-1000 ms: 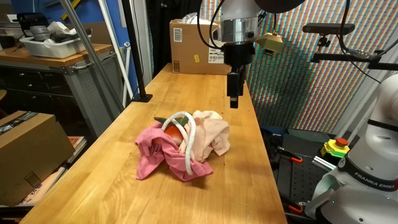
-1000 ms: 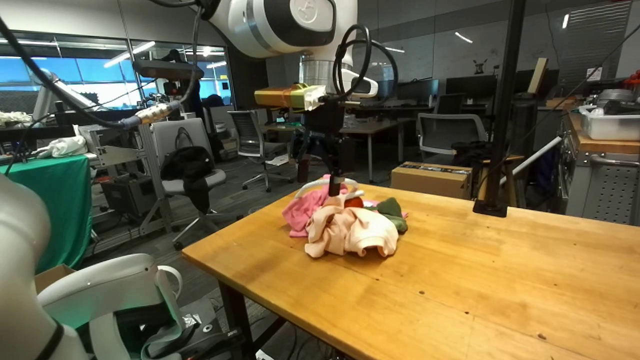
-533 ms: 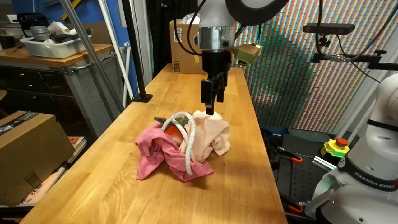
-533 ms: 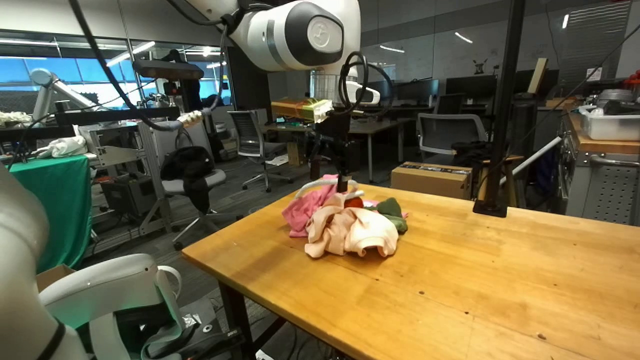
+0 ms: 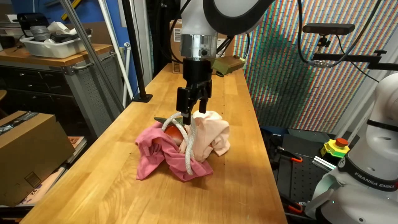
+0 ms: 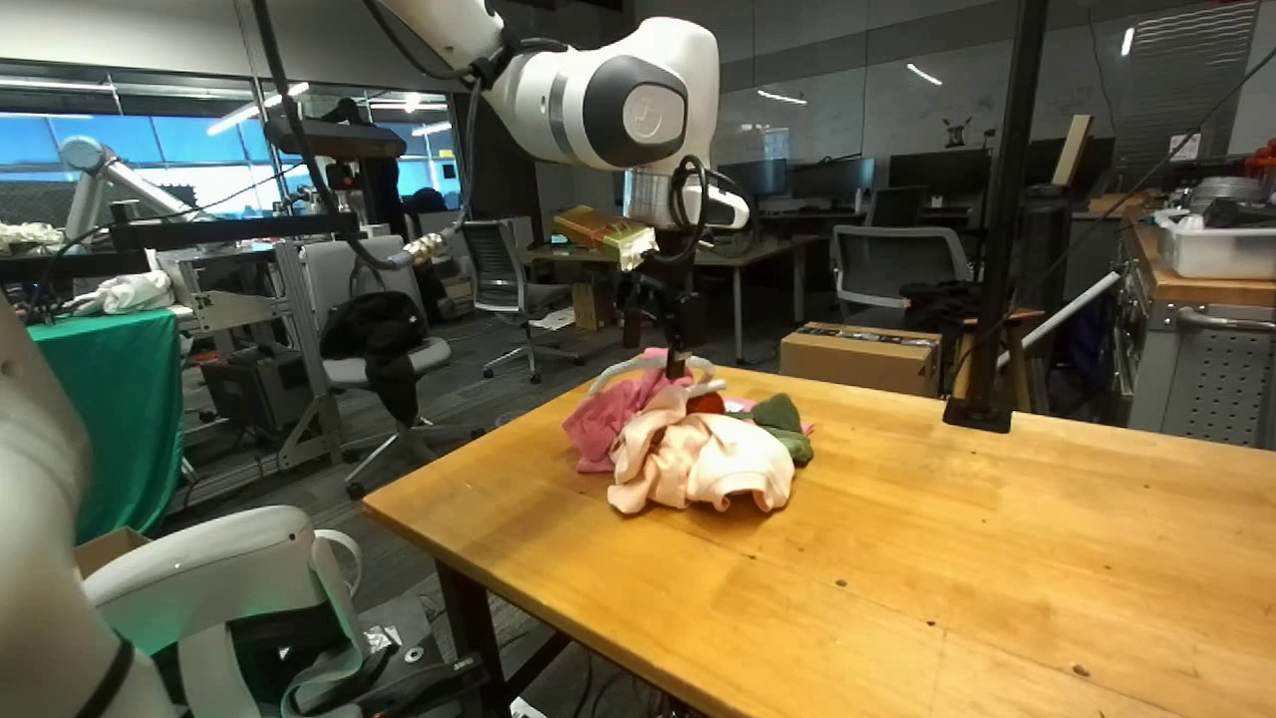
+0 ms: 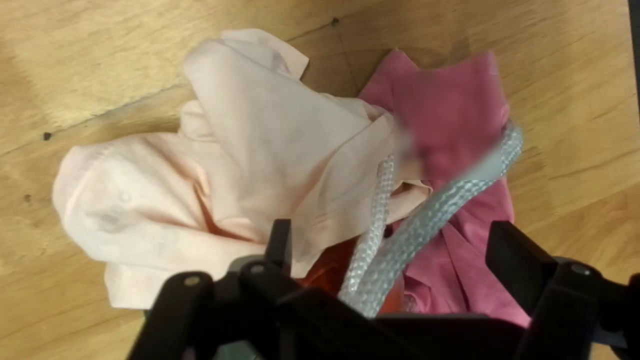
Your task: Separate the objects on the table.
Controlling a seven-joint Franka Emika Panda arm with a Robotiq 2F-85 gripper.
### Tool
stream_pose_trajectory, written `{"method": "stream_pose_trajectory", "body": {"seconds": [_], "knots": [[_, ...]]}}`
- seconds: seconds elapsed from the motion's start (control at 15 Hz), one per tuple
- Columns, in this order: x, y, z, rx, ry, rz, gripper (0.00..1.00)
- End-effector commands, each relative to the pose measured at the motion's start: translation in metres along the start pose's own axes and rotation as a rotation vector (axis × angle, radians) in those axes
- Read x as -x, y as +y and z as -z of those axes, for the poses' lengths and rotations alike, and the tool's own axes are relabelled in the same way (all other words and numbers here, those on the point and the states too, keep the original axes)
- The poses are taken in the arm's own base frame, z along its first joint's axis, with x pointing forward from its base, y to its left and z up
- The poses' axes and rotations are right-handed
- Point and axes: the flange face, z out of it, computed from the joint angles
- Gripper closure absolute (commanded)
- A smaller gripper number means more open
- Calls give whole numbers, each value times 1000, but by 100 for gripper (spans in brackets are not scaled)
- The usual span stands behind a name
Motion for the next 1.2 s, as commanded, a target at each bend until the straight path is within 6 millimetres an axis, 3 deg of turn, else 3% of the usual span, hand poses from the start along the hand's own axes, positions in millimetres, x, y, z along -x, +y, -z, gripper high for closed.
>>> {"method": "stream_pose_trajectory", "body": {"seconds": [0.0, 0.47, 1.13], "knots": [[-14, -19, -4, -26, 25, -19, 0], [-22, -21, -16, 46, 53, -44, 0], [-26, -18, -13, 121, 114, -76, 0]]}}
